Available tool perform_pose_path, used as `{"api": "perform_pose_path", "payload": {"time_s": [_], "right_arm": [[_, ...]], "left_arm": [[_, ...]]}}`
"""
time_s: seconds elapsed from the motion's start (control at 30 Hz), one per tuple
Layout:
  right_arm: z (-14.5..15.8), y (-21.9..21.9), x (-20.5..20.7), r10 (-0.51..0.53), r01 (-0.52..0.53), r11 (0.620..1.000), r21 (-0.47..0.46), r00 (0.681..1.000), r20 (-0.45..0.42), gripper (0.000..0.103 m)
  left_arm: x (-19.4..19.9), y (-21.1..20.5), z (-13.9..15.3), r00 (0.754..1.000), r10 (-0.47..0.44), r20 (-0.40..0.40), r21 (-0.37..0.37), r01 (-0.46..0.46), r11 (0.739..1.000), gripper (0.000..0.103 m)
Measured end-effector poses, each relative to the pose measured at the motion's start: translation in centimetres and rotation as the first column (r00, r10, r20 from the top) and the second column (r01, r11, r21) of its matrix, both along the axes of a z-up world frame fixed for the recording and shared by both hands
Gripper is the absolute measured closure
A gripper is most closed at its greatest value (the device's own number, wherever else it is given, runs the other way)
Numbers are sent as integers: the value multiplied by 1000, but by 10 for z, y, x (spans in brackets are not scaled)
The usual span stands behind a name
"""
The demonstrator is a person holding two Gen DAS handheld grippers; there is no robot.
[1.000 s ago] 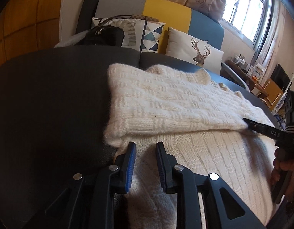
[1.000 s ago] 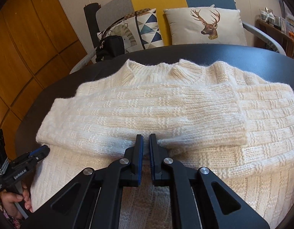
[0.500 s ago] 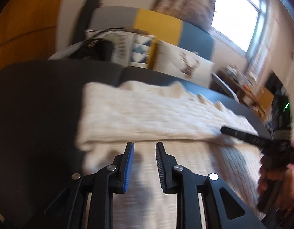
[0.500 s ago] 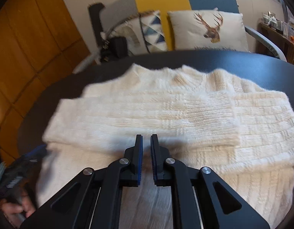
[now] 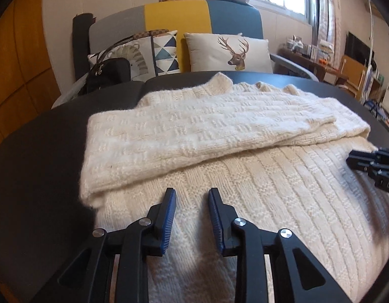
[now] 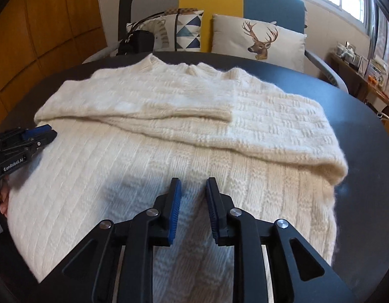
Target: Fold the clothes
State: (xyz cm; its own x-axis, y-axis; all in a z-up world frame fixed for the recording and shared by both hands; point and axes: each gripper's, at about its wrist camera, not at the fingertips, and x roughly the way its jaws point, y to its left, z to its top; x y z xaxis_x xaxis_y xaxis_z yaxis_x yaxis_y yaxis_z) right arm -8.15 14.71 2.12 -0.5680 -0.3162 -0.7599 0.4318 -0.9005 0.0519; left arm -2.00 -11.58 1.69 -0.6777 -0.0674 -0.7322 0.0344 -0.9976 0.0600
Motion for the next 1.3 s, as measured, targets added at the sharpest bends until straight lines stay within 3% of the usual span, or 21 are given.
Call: {"api": "perform_pose_path", "payload": {"time_s": [0.23, 0.37, 0.63, 0.77, 1.0, 1.3], "right_arm": [[1, -1, -46, -24, 27, 998, -56, 998, 54, 79], [0, 1, -79, -45, 51, 995, -83, 996, 77, 79], [-1, -19, -109, -39, 38, 999, 26, 998, 40, 79], [4, -17, -103, -67, 64, 997, 40, 994, 90, 78], [5, -18, -58, -69, 60, 996, 66, 988, 137, 70], [6, 3, -2, -70, 72, 997, -8, 982, 175, 70]], "left_arm": [[-52, -17, 2, 999, -13, 43, 2, 13, 1000, 74], [-80, -16, -1, 998, -34, 44, -58, 37, 998, 73], [-105, -12, -1, 998, -42, 49, -152, 49, 987, 70], [-95, 5, 5, 995, -65, 76, -234, 81, 969, 71], [-48, 32, 7, 983, -169, 71, -265, 182, 947, 71], [9, 18, 9, 979, -194, 70, -192, 204, 960, 71]]}}
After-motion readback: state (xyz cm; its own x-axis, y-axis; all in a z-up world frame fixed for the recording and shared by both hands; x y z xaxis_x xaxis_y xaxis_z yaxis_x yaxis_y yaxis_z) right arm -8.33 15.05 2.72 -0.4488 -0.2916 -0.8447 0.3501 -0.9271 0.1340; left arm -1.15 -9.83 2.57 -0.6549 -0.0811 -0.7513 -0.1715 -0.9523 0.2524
